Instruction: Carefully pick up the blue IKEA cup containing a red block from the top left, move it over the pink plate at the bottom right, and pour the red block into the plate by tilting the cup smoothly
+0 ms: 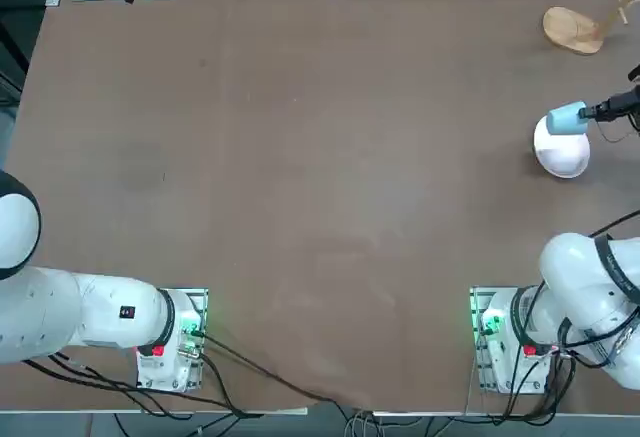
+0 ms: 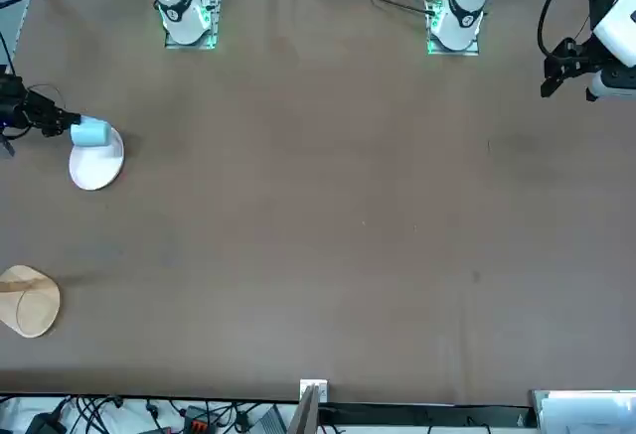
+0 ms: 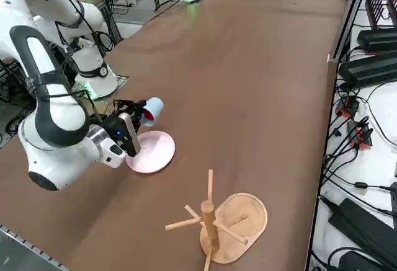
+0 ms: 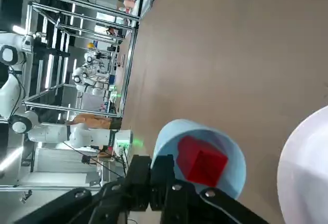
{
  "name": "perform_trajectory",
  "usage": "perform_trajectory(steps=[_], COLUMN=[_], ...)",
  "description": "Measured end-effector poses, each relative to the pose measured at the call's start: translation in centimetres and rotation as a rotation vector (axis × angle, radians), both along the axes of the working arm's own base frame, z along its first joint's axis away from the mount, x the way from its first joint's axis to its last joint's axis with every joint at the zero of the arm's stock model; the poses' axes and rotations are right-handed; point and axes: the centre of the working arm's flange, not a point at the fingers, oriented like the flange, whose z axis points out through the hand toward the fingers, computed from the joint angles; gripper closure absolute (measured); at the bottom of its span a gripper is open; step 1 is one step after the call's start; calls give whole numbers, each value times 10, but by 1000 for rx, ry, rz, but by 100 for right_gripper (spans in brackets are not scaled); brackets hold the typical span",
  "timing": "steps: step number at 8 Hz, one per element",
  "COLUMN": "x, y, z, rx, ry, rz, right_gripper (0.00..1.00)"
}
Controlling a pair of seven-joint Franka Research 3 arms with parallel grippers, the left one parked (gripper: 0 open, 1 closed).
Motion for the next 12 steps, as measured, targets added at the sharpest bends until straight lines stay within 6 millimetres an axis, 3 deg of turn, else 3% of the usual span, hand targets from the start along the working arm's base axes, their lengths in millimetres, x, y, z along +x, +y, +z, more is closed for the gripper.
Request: perform_trajectory(steps=[12], x=[-2], y=[-10], z=[-41], rx=[219], ry=[-98], rz=[5], right_gripper=[98])
